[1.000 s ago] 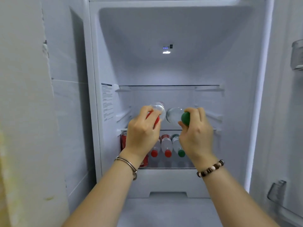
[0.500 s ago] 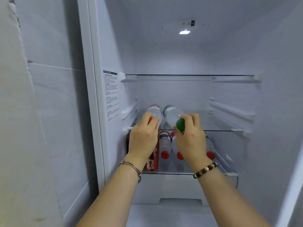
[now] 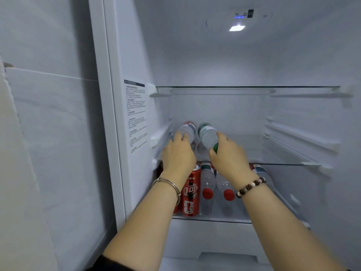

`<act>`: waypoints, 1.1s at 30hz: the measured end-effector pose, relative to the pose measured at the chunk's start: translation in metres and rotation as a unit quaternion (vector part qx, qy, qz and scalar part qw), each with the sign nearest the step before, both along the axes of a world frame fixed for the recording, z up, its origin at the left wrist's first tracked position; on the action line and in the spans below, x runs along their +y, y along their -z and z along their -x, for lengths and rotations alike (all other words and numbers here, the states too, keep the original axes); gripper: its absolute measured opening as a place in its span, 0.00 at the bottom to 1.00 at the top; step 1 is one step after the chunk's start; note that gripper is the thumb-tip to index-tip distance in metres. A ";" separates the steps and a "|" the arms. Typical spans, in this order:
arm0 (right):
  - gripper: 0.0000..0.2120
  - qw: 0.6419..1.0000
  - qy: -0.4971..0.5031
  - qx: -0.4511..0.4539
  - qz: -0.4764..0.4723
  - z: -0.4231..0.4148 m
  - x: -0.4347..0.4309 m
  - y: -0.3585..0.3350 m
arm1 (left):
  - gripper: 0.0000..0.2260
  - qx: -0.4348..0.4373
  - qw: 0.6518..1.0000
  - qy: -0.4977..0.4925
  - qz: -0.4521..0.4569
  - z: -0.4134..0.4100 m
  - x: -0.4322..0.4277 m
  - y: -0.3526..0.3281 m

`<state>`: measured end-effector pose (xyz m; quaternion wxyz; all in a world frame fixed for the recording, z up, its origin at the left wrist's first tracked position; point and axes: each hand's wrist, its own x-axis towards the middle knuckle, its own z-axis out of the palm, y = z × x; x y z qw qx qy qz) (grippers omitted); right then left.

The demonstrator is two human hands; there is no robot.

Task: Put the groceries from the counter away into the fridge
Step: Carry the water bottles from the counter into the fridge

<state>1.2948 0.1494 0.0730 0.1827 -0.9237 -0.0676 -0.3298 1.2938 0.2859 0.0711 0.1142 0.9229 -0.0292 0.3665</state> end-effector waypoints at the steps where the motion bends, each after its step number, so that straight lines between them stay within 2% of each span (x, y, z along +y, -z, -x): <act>1: 0.23 1.000 -0.009 0.011 -0.002 -0.006 0.003 -0.002 | 0.24 0.018 1.000 0.001 0.013 -0.003 0.001 -0.002; 5: 0.19 0.998 -0.038 0.052 -0.027 -0.022 0.015 -0.009 | 0.24 0.051 0.998 -0.001 0.049 -0.016 0.006 -0.007; 9: 0.19 0.993 -0.071 0.065 -0.064 -0.029 0.025 -0.011 | 0.18 0.064 0.990 -0.028 0.124 -0.024 0.009 -0.008; 13: 0.23 0.982 -0.119 0.104 -0.103 -0.038 0.030 -0.015 | 0.10 0.029 0.990 -0.033 0.133 -0.030 0.009 -0.008; 19: 0.27 0.961 -0.162 0.177 -0.137 -0.050 0.032 -0.022 | 0.09 0.008 0.989 -0.031 0.146 -0.038 0.010 -0.006; 24: 0.33 0.944 -0.186 0.201 -0.183 -0.058 0.034 -0.026 | 0.07 -0.073 0.980 -0.006 0.185 -0.032 0.010 -0.003; 33: 0.35 0.956 -0.172 0.190 -0.142 -0.056 0.033 -0.024 | 0.06 -0.062 0.979 -0.004 0.192 -0.035 0.012 -0.003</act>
